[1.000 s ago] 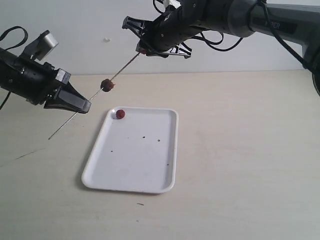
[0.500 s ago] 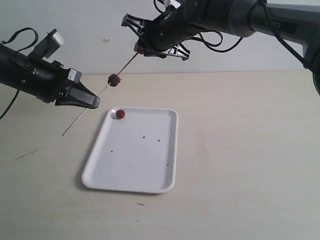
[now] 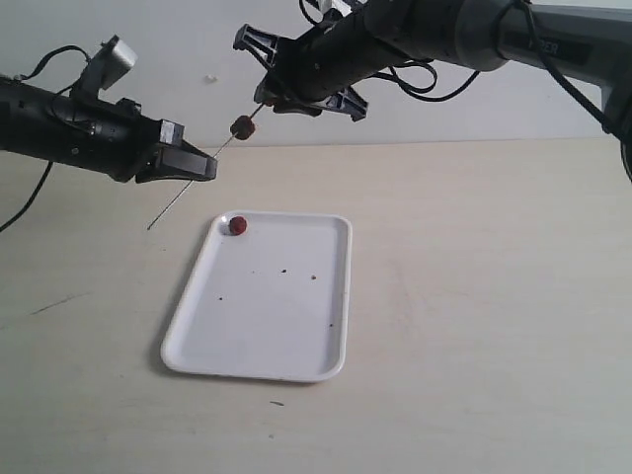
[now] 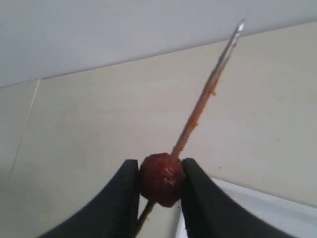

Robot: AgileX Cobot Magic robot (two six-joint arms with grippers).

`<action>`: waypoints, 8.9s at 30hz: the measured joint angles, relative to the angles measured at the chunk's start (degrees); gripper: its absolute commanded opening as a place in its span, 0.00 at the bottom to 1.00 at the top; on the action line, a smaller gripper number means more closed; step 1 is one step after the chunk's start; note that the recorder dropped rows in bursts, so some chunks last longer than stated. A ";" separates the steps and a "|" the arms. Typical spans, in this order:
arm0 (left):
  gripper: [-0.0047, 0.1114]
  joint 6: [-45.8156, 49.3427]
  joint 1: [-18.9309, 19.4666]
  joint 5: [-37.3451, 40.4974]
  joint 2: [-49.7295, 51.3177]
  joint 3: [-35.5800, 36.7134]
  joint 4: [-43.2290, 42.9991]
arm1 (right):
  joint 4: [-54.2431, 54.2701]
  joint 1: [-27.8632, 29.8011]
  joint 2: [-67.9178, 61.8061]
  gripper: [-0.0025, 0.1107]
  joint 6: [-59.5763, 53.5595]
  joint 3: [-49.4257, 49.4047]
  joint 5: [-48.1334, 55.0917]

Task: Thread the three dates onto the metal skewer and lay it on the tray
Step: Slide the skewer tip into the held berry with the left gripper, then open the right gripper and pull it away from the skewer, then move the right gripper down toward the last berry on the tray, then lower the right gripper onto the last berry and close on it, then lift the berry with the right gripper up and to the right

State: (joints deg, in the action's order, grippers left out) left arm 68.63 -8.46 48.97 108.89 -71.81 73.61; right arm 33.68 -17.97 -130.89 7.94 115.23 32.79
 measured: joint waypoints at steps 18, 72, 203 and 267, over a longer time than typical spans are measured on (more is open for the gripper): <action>0.04 2.93 -3.85 -9.05 0.09 0.00 2.90 | 6.50 0.03 0.00 0.55 -7.38 0.00 3.47; 0.04 -8.72 13.52 9.84 -0.25 0.00 -12.11 | -27.97 -9.97 -0.54 0.57 -27.96 0.00 19.69; 0.04 -12.12 16.17 6.34 -0.25 0.00 -12.38 | -31.94 -10.23 -30.26 0.23 14.72 36.95 24.30; 0.04 -12.29 7.57 12.76 -0.36 6.94 -11.17 | -32.19 1.87 -16.55 0.21 7.81 36.95 37.24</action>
State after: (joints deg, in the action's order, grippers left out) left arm 56.34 -0.89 61.73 108.53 -64.87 62.44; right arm 1.49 -16.11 -147.43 15.76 152.18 70.02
